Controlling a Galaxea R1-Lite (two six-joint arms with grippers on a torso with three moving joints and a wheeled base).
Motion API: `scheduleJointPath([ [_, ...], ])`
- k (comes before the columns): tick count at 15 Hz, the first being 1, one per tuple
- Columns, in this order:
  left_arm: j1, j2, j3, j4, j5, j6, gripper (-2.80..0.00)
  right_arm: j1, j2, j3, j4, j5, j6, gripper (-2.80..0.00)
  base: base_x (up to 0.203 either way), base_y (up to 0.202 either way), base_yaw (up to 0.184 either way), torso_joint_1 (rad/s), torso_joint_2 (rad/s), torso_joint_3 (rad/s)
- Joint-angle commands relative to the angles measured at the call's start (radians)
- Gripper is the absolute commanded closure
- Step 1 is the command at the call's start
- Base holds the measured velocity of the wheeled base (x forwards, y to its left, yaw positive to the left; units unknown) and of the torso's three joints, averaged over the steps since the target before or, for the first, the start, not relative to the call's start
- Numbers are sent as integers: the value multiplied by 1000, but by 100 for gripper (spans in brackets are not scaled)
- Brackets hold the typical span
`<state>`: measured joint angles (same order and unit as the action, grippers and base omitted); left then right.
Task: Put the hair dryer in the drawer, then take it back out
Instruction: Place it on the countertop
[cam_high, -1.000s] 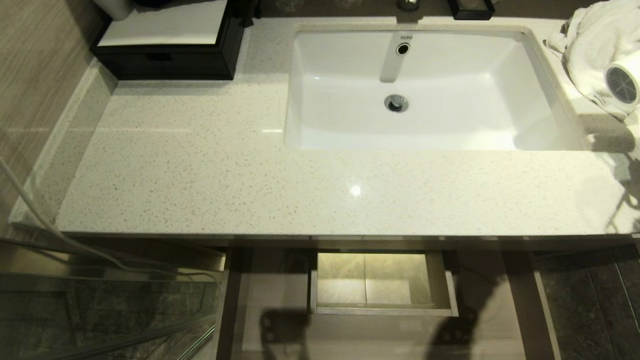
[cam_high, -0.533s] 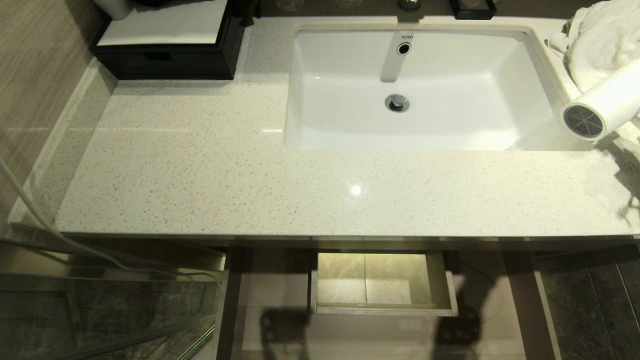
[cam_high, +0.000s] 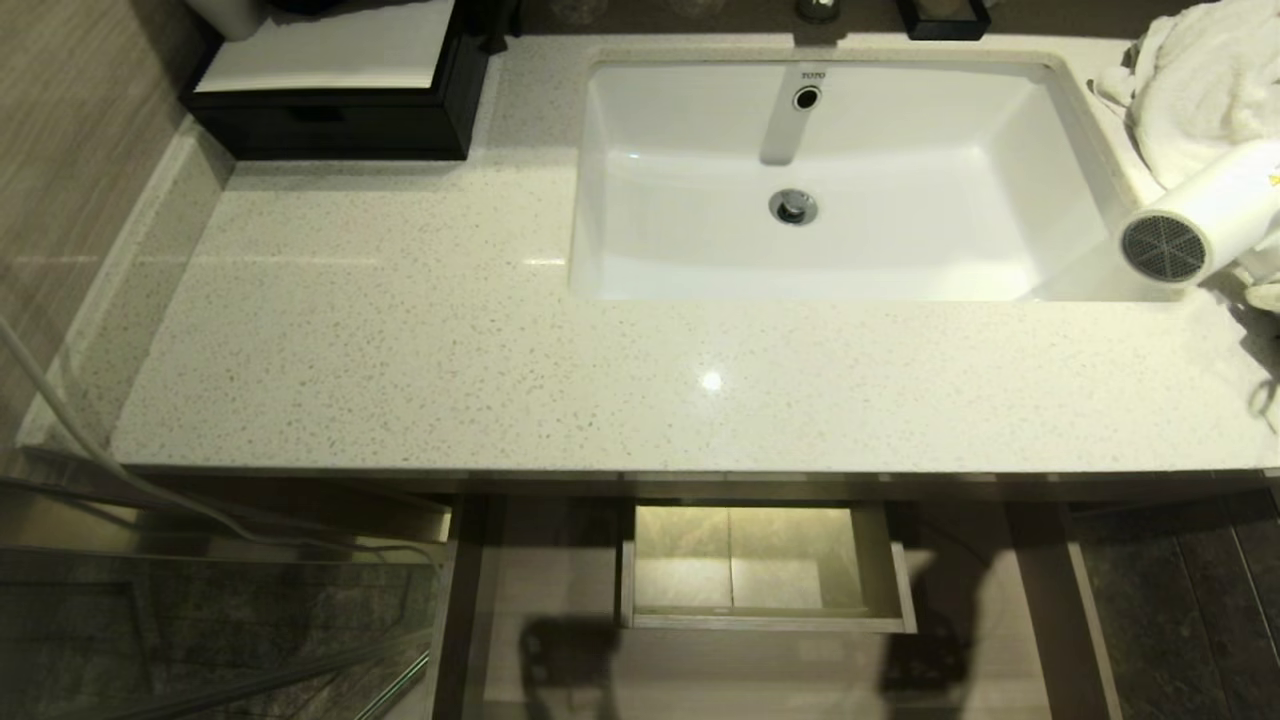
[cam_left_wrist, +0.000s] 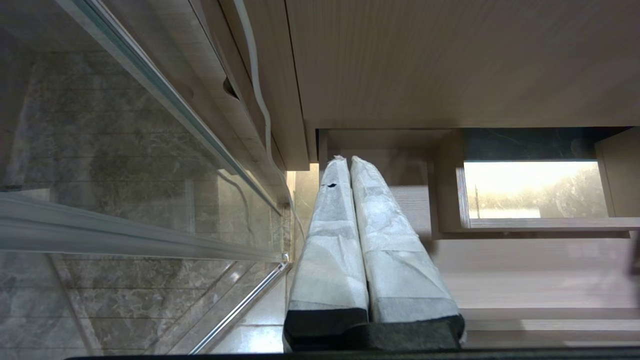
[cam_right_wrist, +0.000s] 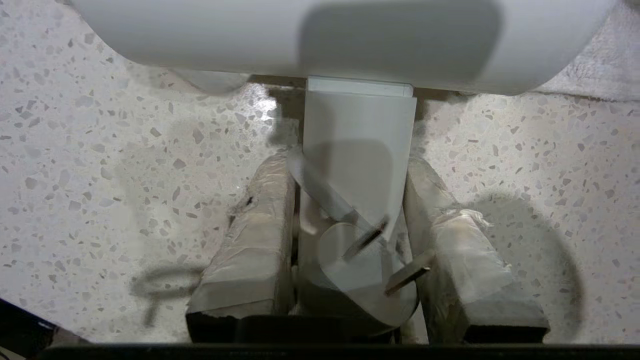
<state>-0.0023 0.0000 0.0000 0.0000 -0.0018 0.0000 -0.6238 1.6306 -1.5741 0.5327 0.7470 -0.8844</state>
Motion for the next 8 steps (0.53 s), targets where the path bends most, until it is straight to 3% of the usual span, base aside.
scheduleJointPath([
  [1, 1, 0, 0, 0, 0, 0, 0, 1, 18, -7, 4, 3, -5, -280, 0, 0, 0, 0, 0, 0],
  [8, -1, 0, 1, 0, 0, 0, 0, -24, -113, 40, 5, 5, 7, -280, 0, 0, 0, 0, 0, 0],
])
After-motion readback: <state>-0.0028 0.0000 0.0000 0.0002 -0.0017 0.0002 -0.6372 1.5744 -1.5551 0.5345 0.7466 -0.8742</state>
